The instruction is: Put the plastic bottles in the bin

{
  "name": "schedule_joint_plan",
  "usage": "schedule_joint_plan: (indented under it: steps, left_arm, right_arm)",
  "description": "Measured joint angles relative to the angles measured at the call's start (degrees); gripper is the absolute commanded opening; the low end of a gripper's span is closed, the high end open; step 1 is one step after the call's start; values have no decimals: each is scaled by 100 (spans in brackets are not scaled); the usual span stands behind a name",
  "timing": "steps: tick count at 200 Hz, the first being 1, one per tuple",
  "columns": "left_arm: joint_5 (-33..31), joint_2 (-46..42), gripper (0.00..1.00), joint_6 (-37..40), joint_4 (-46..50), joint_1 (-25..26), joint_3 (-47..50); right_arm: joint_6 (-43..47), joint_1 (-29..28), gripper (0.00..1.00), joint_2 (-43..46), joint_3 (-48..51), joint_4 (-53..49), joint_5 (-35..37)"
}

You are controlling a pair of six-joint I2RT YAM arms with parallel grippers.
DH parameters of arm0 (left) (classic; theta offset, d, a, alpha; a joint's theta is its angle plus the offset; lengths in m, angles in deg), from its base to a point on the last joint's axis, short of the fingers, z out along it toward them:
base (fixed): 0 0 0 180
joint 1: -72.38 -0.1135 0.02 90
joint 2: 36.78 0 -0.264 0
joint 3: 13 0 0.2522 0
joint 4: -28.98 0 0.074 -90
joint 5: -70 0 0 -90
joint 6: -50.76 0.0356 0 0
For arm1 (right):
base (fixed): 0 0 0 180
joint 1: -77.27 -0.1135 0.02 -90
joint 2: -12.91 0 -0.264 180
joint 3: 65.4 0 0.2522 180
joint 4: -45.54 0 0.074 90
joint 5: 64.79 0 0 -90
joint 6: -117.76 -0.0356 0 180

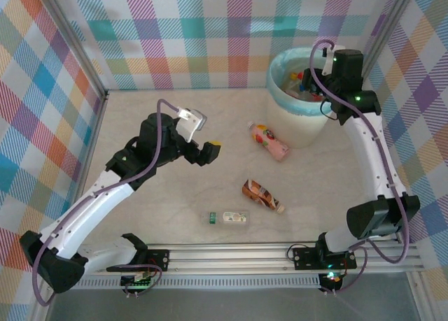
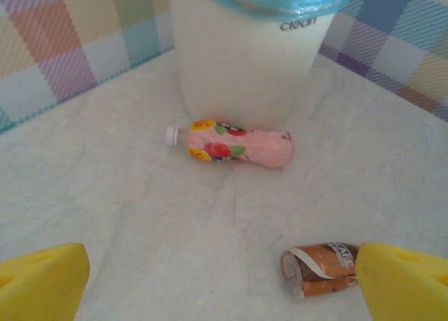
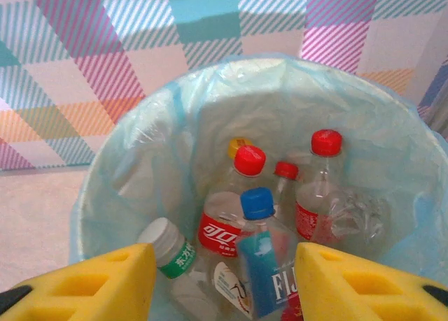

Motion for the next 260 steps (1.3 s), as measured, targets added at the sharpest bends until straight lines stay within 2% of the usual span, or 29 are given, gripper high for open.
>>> schedule_joint_plan:
  steps: [25,47,115,147,190,260]
  left_arm:
    - [310,295,94,245,264,44,-195]
    - [507,501,93,658,479,278,-238]
    - [715,1676,93,2686,997,1224,-595]
    - [592,2643,92,3377,1261,1513,-957]
    - [221,3816,91,3936,1554,1867,-1615]
    - [-212,4568,93,4328,1720,2011,-1897]
  right_arm:
    - [-15,-39,55,295,258,103,-201]
    - [-9,-105,55,492,426,160,-337]
    - [33,-195,56,1069,986,374,-474]
    - [96,-205,57,1266,1104,448,-492]
    - [249,-205,60,1408,1283,470,-490]
    - [461,-205,62,1456,1351,472,-487]
